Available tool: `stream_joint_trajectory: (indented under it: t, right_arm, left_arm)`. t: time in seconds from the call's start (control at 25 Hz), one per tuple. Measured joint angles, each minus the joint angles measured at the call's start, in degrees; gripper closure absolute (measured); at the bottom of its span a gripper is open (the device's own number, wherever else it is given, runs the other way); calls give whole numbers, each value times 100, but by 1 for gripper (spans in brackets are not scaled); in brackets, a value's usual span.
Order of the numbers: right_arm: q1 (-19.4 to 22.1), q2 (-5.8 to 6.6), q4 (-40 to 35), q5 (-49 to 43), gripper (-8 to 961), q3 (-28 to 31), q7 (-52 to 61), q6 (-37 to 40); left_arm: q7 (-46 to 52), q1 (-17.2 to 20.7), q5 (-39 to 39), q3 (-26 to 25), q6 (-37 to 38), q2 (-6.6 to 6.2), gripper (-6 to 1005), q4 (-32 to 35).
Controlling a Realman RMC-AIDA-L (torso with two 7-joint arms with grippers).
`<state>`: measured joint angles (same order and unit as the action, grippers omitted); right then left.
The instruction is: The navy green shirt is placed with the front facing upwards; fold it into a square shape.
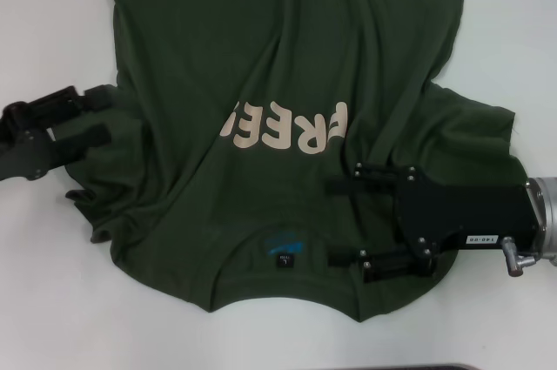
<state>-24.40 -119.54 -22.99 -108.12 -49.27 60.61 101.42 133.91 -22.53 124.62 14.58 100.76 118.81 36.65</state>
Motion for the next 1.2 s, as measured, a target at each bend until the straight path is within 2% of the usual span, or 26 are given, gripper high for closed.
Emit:
stream_joint_trajectory:
  t: [0.4, 0.84, 1.2]
  right_arm:
    - [-30, 4, -60, 3, 48, 6, 99, -11]
    - [-30, 3, -59, 2, 46, 14, 99, -32]
    - [-7, 4, -56, 2, 46, 23, 103, -24]
  left_arm:
    - [503, 100, 340, -16, -546, -68, 236, 297]
    - [538, 77, 482, 0, -1125, -81, 238, 272]
    - [603, 54, 766, -17, -1288, -107, 239, 259]
